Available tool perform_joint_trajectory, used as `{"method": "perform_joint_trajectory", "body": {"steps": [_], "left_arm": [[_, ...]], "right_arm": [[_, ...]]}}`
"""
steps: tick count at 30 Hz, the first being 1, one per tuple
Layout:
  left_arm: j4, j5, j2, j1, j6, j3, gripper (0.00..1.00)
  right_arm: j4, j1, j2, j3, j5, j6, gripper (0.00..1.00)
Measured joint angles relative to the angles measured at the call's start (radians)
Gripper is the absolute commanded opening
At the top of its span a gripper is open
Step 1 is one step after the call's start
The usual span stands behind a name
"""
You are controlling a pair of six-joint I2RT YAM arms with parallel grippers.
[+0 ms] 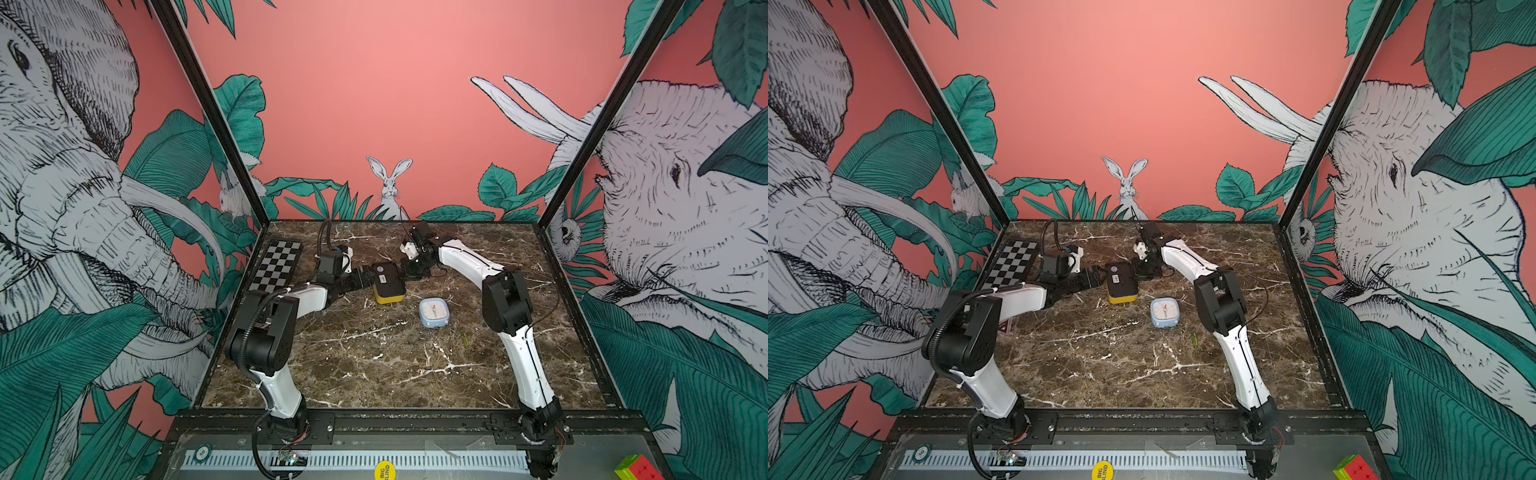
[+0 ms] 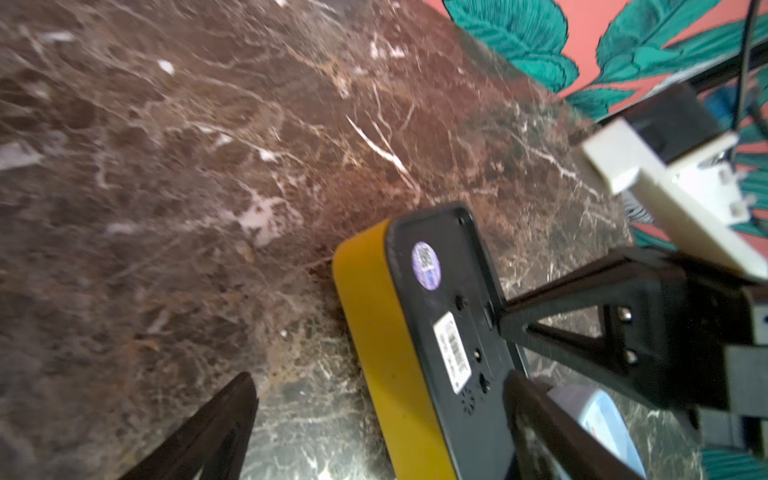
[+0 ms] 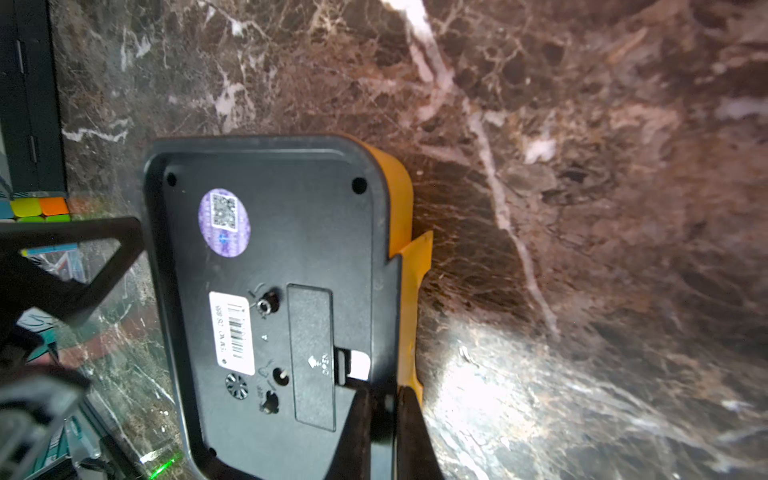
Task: Insert the battery into the alarm
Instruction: Adjust the alarm at the center of the board.
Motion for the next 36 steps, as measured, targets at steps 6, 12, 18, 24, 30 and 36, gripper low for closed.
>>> {"method": "perform_joint_trajectory", "body": {"steps": [6,12,18,24,30,36], "left_arm": [[0.087,0.046,0.087,0.000,-0.102,0.016,0.81],[0.181,0.087,0.196,-0.001,-0.199,0.058,0.74],[0.263,0.113,0.236,-0.001,-0.270,0.071,0.58],[0.333,0.125,0.263,-0.001,-0.335,0.074,0.58],[0.367,0.128,0.270,-0.001,-0.373,0.074,0.56],[0.392,0.132,0.274,0.000,-0.420,0.074,0.37]], "right_arm": [[-0.004,-0.006,0.005,0.003,-0.022,-0.004,0.04],[-0.009,-0.013,0.010,0.008,-0.038,-0.007,0.04],[-0.023,-0.014,0.021,0.026,-0.045,-0.008,0.04],[-0.032,-0.018,0.030,0.041,-0.056,-0.010,0.04],[-0.038,-0.018,0.041,0.057,-0.064,-0.011,0.04],[-0.039,-0.020,0.041,0.058,-0.075,-0.011,0.04]]}}
